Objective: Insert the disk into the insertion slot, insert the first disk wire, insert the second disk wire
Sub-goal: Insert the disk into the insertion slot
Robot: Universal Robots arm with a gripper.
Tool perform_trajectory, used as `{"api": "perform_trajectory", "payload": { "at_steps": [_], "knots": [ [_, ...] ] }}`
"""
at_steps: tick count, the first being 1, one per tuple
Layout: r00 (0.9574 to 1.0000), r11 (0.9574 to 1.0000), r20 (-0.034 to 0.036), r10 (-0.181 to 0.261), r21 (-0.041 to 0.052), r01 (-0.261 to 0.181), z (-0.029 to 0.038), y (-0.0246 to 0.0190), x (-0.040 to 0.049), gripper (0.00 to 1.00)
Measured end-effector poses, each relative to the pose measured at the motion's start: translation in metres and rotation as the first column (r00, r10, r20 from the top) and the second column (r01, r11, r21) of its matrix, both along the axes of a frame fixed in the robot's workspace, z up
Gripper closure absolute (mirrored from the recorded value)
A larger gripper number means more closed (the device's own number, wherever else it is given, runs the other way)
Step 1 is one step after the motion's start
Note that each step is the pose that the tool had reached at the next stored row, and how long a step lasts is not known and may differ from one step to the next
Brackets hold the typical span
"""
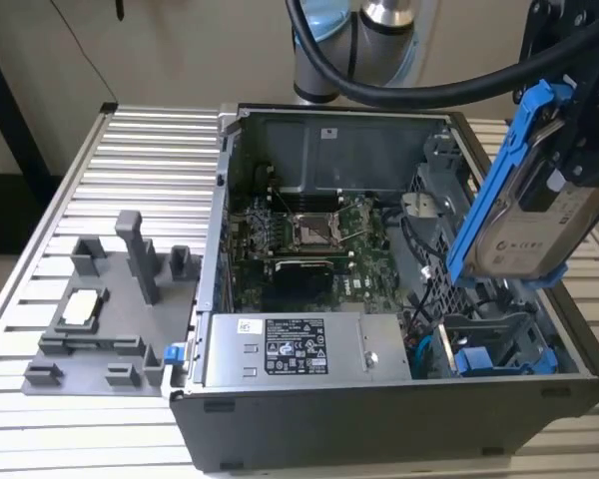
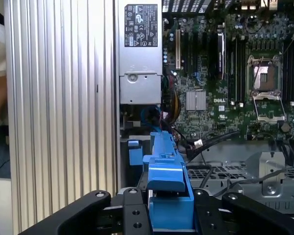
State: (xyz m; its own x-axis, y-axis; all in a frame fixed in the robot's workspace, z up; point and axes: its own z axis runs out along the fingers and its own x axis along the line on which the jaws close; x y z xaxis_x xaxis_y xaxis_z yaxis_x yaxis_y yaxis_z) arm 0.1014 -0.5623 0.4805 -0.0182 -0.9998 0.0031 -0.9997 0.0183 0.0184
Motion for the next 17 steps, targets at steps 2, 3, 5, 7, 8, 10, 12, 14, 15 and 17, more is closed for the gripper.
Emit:
{"api": "perform_trajectory", "payload": {
  "at_steps": [2,3,5,7,8,10,12,14,15,17],
  "knots": [
    [1.0,1.0,0.0002,0.0,0.0002,0.0,-0.0019,-0.0001,0.0005,0.67],
    [1.0,1.0,0.0002,0.0,0.0001,0.0,-0.0027,0.0,0.0009,0.67],
    [1.0,1.0,0.0003,0.0,0.0001,0.0,-0.0045,-0.0001,0.0016,0.67],
    [1.0,1.0,0.0002,0.0,0.0001,0.0,-0.0065,-0.0001,0.0025,0.67],
    [1.0,1.0,0.0002,0.0,0.0,0.0,-0.0074,-0.0001,0.0029,0.67],
    [1.0,1.0,0.0002,0.0,0.0,0.0,-0.0096,-0.0001,0.0037,0.67],
    [1.0,1.0,0.0002,0.0,0.0001,0.0,-0.0119,-0.0001,0.0041,0.67],
    [1.0,1.0,0.0003,0.0,0.0001,0.0,-0.014,-0.0001,0.0044,0.67],
    [1.0,1.0,0.0002,0.0,0.0001,0.0,-0.0148,-0.0001,0.0046,0.67],
    [1.0,1.0,0.0002,0.0,0.0002,0.0,-0.0166,-0.0001,0.0054,0.67]
  ]
}}
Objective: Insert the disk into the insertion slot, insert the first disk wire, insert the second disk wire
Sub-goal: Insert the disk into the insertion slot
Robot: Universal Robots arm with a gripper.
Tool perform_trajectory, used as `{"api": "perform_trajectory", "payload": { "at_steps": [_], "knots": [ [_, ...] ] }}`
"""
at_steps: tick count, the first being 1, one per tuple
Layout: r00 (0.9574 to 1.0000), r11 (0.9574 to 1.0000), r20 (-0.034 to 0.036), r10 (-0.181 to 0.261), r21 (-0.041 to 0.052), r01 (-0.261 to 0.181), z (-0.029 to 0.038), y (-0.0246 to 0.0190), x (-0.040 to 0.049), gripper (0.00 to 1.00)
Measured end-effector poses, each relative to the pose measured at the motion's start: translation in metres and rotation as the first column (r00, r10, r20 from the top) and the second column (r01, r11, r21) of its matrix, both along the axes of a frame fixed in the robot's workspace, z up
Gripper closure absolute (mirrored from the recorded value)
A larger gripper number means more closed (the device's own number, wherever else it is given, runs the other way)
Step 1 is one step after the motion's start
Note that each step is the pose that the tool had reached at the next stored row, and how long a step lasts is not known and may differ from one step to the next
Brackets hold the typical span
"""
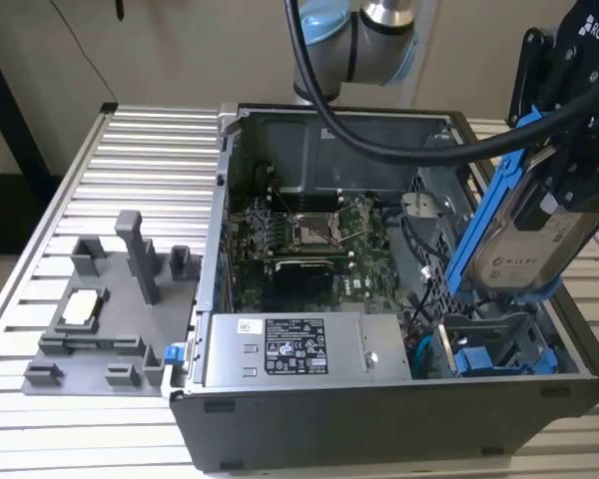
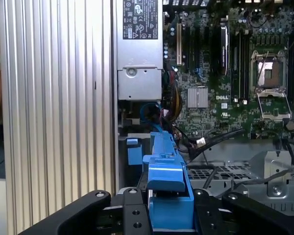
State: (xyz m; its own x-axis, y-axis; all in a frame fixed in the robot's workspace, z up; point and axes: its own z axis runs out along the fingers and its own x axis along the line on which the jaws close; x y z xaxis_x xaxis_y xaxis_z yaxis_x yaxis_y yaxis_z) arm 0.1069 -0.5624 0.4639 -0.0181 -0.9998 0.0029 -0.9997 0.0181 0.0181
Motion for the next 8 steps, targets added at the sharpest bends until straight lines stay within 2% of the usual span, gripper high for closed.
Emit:
{"api": "perform_trajectory", "payload": {
  "at_steps": [8],
  "knots": [
    [1.0,1.0,0.0009,0.0,0.0001,0.0,-0.0111,-0.0001,0.0034,0.67]
  ]
}}
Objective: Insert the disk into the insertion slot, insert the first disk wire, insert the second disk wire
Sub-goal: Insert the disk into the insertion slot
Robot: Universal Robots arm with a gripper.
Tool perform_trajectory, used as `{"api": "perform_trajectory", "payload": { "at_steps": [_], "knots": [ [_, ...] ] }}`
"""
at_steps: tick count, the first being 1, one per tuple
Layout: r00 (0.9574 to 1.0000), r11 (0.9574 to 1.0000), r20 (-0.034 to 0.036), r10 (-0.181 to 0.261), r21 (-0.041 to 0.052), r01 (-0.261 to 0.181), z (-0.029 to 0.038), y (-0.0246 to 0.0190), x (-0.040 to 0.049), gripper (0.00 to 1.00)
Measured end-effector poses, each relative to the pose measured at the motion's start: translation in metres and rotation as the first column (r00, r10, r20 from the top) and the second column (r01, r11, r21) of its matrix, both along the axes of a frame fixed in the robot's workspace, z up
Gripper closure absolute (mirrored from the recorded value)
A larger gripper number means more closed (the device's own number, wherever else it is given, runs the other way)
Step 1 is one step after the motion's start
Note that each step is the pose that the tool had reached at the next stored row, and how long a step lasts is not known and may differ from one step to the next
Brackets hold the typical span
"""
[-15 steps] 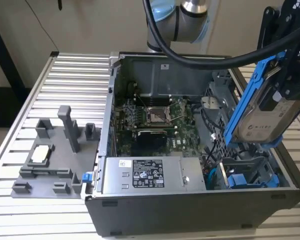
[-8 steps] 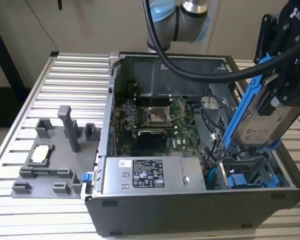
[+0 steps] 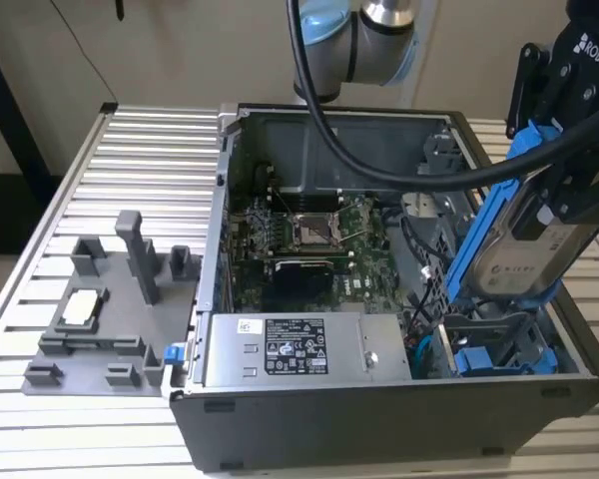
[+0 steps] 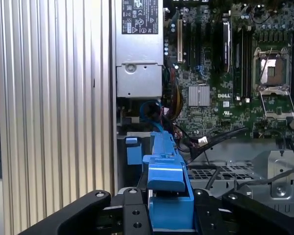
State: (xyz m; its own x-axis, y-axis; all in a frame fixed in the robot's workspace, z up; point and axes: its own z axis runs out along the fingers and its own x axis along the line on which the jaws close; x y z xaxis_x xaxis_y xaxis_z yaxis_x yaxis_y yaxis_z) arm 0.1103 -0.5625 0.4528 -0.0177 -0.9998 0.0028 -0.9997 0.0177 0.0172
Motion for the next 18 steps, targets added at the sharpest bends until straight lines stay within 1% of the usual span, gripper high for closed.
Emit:
{"api": "perform_trajectory", "payload": {
  "at_steps": [10,18],
  "knots": [
    [1.0,1.0,0.0001,0.001,0.0,-0.001,-0.014,-0.0005,0.0092,0.67],
    [1.0,1.0,0.0001,0.001,-0.0002,-0.001,-0.0232,-0.0035,0.0099,0.67]
  ]
}}
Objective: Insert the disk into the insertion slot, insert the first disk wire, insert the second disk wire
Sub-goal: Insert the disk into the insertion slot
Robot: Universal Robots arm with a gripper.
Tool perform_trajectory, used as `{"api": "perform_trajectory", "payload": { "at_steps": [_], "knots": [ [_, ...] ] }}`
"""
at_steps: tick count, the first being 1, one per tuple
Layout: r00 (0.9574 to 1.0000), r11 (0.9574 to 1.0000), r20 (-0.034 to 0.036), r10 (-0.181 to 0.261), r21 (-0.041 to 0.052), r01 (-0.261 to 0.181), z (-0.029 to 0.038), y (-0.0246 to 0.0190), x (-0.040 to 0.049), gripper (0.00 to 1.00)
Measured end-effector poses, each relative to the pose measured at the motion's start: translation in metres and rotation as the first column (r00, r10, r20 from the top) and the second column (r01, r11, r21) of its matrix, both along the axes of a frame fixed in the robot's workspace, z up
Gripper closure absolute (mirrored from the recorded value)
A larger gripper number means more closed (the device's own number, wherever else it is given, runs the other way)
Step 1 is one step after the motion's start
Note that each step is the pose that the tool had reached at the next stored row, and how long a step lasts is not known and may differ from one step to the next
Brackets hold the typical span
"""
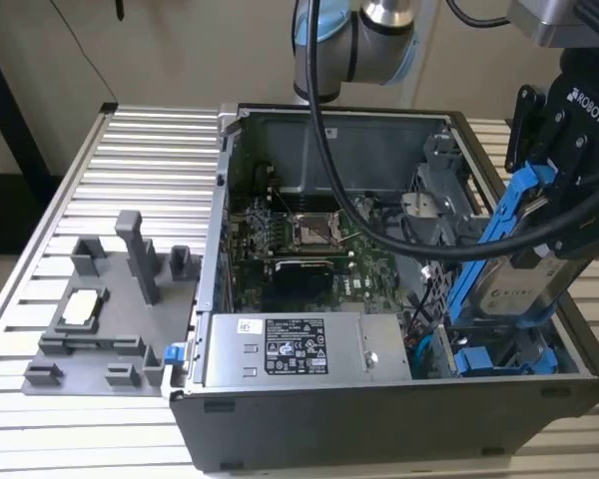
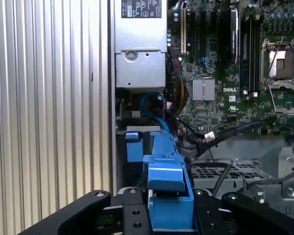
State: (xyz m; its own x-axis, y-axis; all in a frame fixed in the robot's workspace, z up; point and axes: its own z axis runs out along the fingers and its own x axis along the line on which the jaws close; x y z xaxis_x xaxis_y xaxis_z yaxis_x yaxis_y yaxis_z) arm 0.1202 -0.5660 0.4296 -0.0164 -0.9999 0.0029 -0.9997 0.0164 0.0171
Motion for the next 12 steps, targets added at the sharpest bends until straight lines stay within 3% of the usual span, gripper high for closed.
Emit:
{"api": "perform_trajectory", "payload": {
  "at_steps": [12],
  "knots": [
    [1.0,1.0,0.0,0.0,0.0,0.0,-0.0123,-0.0042,0.0012,0.67]
  ]
}}
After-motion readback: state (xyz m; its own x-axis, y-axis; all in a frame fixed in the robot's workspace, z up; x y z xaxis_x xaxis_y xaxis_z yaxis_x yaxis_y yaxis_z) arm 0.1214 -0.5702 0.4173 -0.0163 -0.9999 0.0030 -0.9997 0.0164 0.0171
